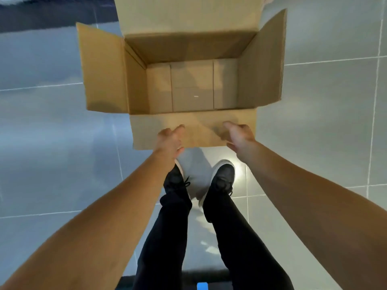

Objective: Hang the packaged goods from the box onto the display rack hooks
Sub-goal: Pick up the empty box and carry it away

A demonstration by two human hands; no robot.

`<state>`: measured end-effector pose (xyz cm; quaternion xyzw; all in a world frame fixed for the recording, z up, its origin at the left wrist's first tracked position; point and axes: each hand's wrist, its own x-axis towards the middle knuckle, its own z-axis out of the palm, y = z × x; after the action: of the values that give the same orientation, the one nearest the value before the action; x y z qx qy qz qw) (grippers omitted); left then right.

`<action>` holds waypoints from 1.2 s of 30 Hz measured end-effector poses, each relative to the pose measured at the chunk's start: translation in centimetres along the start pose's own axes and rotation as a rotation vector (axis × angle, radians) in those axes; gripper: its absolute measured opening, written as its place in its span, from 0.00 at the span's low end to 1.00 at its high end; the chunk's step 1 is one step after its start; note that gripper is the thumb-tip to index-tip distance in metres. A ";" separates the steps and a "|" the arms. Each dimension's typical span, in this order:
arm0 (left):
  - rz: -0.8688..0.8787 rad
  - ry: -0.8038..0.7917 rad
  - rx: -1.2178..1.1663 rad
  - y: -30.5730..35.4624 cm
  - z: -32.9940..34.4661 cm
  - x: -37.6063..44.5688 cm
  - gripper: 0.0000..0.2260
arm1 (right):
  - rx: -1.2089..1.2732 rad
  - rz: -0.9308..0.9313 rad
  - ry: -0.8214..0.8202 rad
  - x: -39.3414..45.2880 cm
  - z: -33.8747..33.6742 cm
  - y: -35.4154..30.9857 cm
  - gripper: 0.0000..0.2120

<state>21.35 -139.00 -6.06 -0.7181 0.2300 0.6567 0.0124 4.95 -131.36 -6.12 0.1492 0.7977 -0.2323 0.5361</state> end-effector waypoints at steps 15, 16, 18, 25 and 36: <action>-0.247 0.167 -0.392 3.2 0.7 11.7 0.15 | 0.525 0.162 0.050 9.6 3.8 -2.8 0.14; -0.236 0.166 -0.400 3.0 0.3 11.0 0.14 | 0.540 0.160 0.045 9.0 3.6 -2.6 0.13; -0.212 0.170 -0.404 2.7 -0.2 9.2 0.12 | 0.567 0.170 0.049 7.4 3.0 -2.1 0.11; -0.222 0.138 -0.387 2.8 -2.1 -3.2 0.12 | 0.666 0.216 0.101 -3.4 -1.1 -0.4 0.18; -0.156 0.014 -0.204 6.8 -2.8 -26.3 0.16 | 0.944 0.200 0.163 -25.1 -10.7 2.9 0.07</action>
<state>20.76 -137.74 21.18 -0.7361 0.1057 0.6685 -0.0112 7.50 -122.92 19.86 0.4695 0.6265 -0.5037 0.3653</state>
